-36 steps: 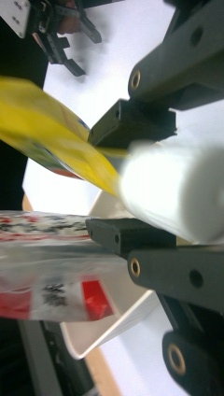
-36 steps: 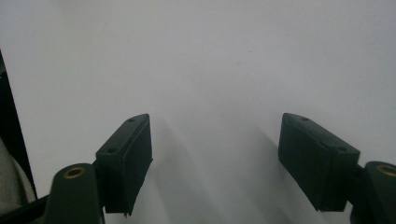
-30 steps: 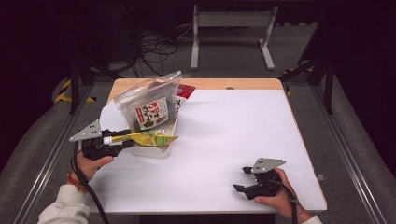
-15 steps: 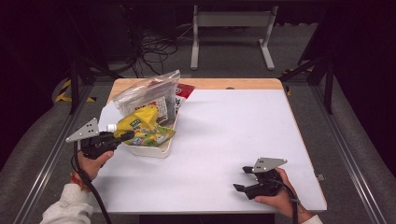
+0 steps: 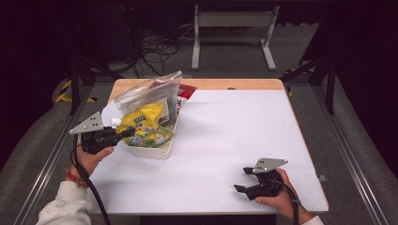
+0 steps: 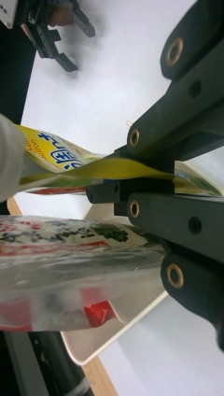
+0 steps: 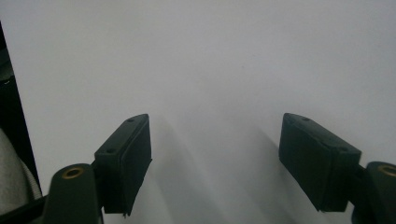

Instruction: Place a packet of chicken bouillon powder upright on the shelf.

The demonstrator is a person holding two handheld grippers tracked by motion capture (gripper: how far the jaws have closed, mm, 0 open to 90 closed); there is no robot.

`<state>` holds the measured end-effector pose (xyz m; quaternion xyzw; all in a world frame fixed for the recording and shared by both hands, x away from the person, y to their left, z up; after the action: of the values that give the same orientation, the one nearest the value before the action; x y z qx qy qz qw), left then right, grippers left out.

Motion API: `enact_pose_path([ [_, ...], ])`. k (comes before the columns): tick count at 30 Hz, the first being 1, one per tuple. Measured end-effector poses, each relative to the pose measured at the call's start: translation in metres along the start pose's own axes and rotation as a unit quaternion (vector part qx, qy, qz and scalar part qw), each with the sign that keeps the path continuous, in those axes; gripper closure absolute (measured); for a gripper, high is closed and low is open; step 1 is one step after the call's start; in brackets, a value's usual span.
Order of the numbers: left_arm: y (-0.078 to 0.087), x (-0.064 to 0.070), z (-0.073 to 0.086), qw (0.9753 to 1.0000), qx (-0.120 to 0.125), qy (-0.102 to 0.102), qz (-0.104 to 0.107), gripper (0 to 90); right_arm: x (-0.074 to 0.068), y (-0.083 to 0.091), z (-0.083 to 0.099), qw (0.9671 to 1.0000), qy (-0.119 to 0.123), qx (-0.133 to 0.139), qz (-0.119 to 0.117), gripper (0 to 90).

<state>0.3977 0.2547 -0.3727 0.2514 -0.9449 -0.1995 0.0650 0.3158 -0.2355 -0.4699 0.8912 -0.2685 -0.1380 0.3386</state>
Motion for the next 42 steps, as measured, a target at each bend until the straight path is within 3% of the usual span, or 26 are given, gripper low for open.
enact_pose_path([
  [6, 0.0, 0.005, -0.012, 0.9993, -0.034, -0.016, 0.002, 89.6, 0.001, 0.0, 0.0, 1.0, -0.004, -0.001, 0.0, 25.5],
  [9, -0.009, 0.007, -0.017, 0.9981, -0.06, -0.013, -0.005, 89.6, 0.0, 0.0, 0.0, 1.0, 0.0, 0.0, 0.0, 25.5],
  [12, -0.013, 0.009, -0.015, 0.9976, -0.068, -0.004, -0.014, 89.6, 0.0, 0.001, 0.0, 1.0, -0.002, 0.002, -0.001, 25.4],
  [31, -0.029, 0.006, 0.012, 0.9983, -0.054, 0.022, -0.005, 89.4, 0.0, 0.004, -0.001, 1.0, -0.001, 0.007, 0.001, 25.4],
  [42, -0.029, 0.009, 0.017, 0.9995, -0.015, 0.026, -0.01, 85.1, 0.0, 0.007, -0.002, 0.9999, 0.002, 0.011, 0.006, 25.4],
])
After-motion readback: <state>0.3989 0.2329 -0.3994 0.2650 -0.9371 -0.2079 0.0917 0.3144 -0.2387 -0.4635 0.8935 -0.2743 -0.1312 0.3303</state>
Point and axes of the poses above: each handheld gripper's, and its own axes: y roughly backward along the jaws, z roughly out of its underside, x roughly to its right, the point moved 2 cm from there along -y, roughly forward along the jaws, and after that the axes turned 1 degree about y, right-handed, at the moved point
